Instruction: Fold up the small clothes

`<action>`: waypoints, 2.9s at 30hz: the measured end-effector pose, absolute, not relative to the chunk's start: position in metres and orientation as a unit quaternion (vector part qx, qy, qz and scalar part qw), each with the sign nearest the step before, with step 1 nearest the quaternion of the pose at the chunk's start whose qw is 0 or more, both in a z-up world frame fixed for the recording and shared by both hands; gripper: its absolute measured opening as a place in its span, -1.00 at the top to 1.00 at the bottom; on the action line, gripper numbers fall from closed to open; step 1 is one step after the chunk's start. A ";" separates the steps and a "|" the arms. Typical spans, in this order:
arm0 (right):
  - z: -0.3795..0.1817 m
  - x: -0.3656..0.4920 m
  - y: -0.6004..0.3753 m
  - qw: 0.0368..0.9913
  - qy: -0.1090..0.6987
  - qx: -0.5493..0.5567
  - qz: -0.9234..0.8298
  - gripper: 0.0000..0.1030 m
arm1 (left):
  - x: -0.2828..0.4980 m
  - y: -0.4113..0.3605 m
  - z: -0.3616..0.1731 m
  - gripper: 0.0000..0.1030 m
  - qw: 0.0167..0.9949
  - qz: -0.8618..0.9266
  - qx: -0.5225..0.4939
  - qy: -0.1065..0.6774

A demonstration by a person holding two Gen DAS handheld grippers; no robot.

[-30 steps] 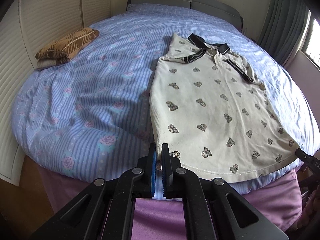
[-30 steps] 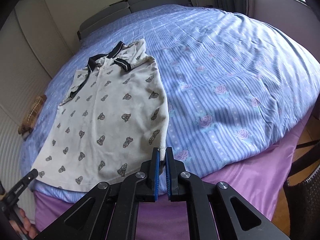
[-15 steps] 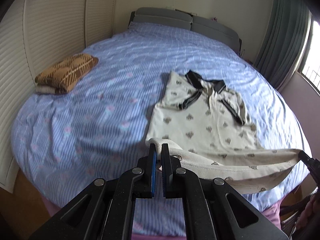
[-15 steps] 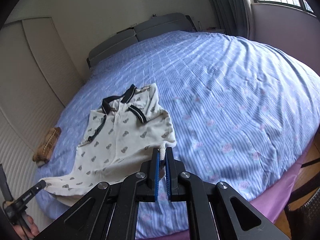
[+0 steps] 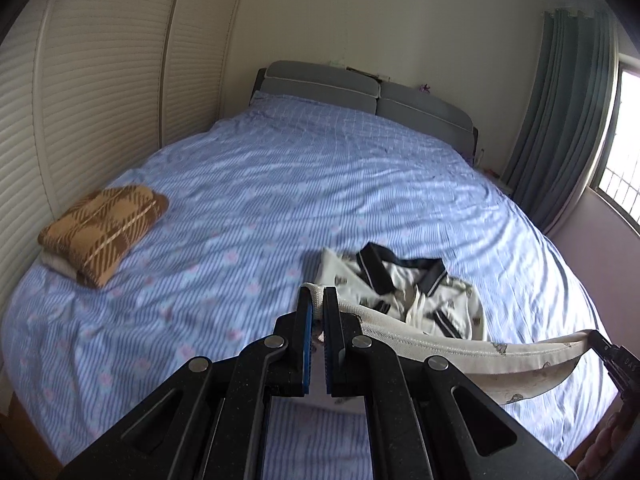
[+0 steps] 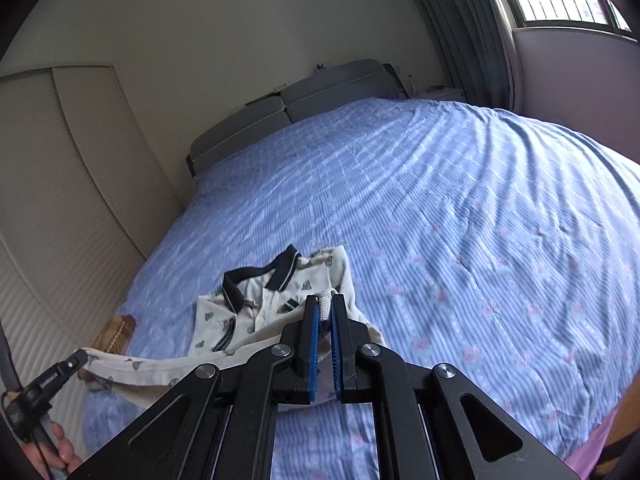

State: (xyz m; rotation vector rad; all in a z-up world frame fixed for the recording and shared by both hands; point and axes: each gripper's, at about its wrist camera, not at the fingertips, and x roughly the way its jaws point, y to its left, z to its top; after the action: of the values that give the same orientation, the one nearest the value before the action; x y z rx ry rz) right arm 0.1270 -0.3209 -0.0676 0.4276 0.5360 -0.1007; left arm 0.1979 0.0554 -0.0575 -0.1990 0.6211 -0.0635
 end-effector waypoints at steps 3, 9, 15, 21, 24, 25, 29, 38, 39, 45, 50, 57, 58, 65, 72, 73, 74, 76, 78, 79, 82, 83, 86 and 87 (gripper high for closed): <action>-0.070 0.157 -0.328 0.940 0.260 0.216 -0.055 0.87 | 0.227 0.052 -0.061 0.87 0.946 -0.032 -0.106 0.304; -0.081 0.215 -0.336 0.936 0.268 0.222 -0.059 0.87 | 0.282 0.049 -0.078 0.87 0.945 -0.024 -0.112 0.305; -0.102 0.272 -0.338 0.931 0.283 0.221 -0.065 0.87 | 0.339 0.044 -0.108 0.87 0.939 -0.020 -0.108 0.325; -0.137 0.319 -0.346 0.919 0.313 0.227 -0.081 0.87 | 0.384 0.037 -0.152 0.87 0.926 -0.017 -0.108 0.361; -0.155 0.338 -0.349 0.913 0.326 0.228 -0.088 0.87 | 0.397 0.037 -0.167 0.87 0.922 -0.014 -0.110 0.370; -0.160 0.343 -0.350 0.912 0.330 0.228 -0.090 0.87 | 0.402 0.037 -0.172 0.87 0.922 -0.013 -0.110 0.372; -0.176 0.361 -0.351 0.908 0.340 0.224 -0.094 0.87 | 0.417 0.035 -0.179 0.87 0.921 -0.015 -0.111 0.373; -0.194 0.385 -0.356 0.904 0.349 0.225 -0.102 0.87 | 0.443 0.028 -0.198 0.86 0.916 -0.012 -0.095 0.390; -0.198 0.389 -0.355 0.901 0.356 0.225 -0.101 0.87 | 0.443 0.029 -0.203 0.86 0.913 -0.012 -0.095 0.396; -0.209 0.392 -0.349 0.899 0.372 0.205 -0.102 0.83 | 0.435 0.026 -0.206 0.42 0.914 -0.007 -0.080 0.398; -0.195 0.375 -0.344 0.907 0.356 0.195 -0.116 0.01 | 0.407 0.015 -0.184 -0.04 0.927 -0.024 -0.054 0.371; -0.182 0.355 -0.301 0.922 0.355 0.135 -0.072 0.01 | 0.381 -0.033 -0.179 -0.04 0.919 -0.106 0.013 0.380; -0.183 0.355 -0.292 0.923 0.361 0.120 -0.061 0.01 | 0.381 -0.042 -0.184 -0.04 0.912 -0.117 0.028 0.391; -0.203 0.364 -0.245 0.913 0.407 0.020 -0.029 0.01 | 0.400 -0.052 -0.209 -0.04 0.893 -0.115 0.052 0.432; -0.208 0.389 -0.236 0.910 0.413 -0.003 -0.032 0.01 | 0.431 -0.041 -0.211 -0.04 0.895 -0.098 0.039 0.434; -0.208 0.395 -0.238 0.909 0.415 0.003 -0.035 0.01 | 0.437 -0.037 -0.210 -0.04 0.895 -0.095 0.035 0.434; -0.208 0.401 -0.242 0.908 0.416 0.010 -0.037 0.01 | 0.444 -0.034 -0.208 -0.04 0.896 -0.092 0.030 0.434; -0.206 0.413 -0.248 0.907 0.419 0.022 -0.040 0.01 | 0.457 -0.027 -0.203 -0.04 0.900 -0.081 0.024 0.428; -0.202 0.423 -0.255 0.906 0.419 0.037 -0.047 0.01 | 0.468 -0.019 -0.199 -0.04 0.904 -0.066 0.023 0.423; -0.200 0.427 -0.259 0.906 0.418 0.046 -0.050 0.01 | 0.474 -0.014 -0.198 -0.04 0.904 -0.062 0.016 0.424; -0.197 0.437 -0.267 0.905 0.416 0.062 -0.059 0.01 | 0.480 -0.004 -0.195 -0.04 0.905 -0.061 0.003 0.422; -0.196 0.439 -0.269 0.906 0.414 0.063 -0.062 0.01 | 0.480 -0.002 -0.194 -0.03 0.905 -0.061 0.004 0.420; -0.194 0.441 -0.270 0.908 0.408 0.061 -0.069 0.01 | 0.473 0.000 -0.190 -0.01 0.909 -0.059 0.007 0.412; -0.192 0.440 -0.270 0.909 0.406 0.061 -0.072 0.01 | 0.469 0.000 -0.189 -0.01 0.911 -0.059 0.009 0.407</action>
State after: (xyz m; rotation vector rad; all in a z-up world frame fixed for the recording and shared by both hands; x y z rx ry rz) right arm 0.4397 -0.2700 -0.1924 0.1266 0.8379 -0.1477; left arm 0.4688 0.0001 -0.1886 0.0180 0.8400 -0.1226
